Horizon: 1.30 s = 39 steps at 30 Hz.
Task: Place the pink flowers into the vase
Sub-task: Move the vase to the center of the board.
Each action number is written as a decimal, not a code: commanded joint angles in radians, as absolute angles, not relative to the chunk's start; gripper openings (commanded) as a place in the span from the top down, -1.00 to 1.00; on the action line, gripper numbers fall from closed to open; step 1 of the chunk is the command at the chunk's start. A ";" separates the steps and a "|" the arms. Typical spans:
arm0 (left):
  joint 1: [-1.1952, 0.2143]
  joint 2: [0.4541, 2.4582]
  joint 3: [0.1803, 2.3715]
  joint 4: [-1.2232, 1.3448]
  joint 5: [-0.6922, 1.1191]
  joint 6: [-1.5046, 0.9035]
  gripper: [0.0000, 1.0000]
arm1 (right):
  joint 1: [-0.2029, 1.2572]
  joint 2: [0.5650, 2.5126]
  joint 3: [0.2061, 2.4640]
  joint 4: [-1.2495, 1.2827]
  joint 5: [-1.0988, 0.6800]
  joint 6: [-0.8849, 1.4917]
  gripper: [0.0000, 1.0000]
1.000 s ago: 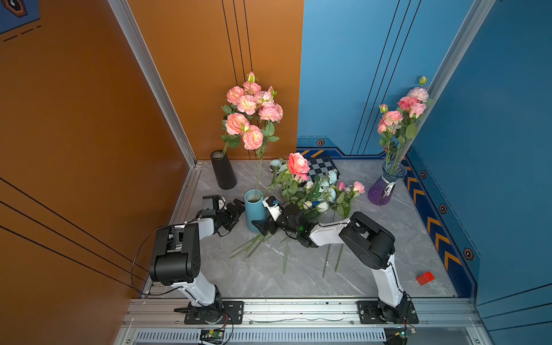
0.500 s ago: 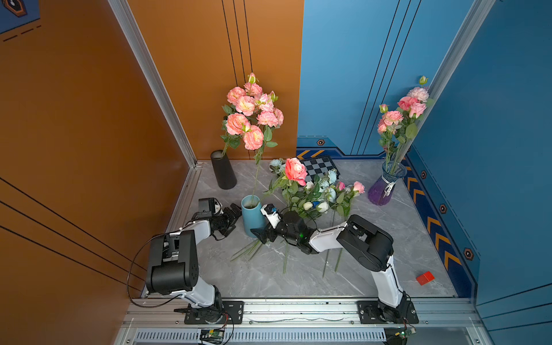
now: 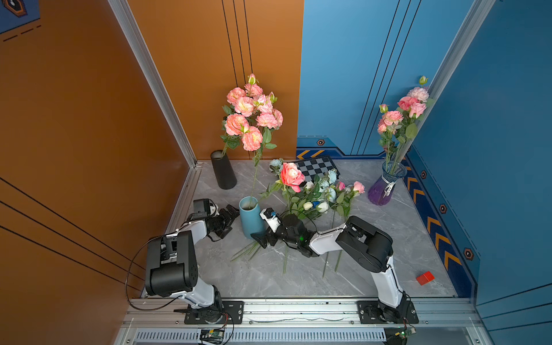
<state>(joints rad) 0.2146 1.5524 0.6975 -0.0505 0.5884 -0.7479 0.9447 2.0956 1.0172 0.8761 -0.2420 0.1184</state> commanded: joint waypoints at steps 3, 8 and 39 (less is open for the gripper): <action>0.235 1.578 0.683 -0.167 0.543 -0.709 -0.97 | 0.958 2.052 0.997 0.913 -0.253 0.089 -1.00; 0.245 1.578 0.689 -0.175 0.542 -0.701 -0.97 | 0.959 2.036 0.987 0.915 -0.249 0.083 -1.00; 0.298 1.473 0.757 -0.314 0.493 -0.615 -0.97 | 0.954 1.819 0.816 0.817 -0.150 0.001 -1.00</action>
<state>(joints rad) 0.2905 1.5116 0.7349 -0.2413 0.5430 -0.6594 0.9504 1.8664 0.8337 0.8635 -0.1848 0.0311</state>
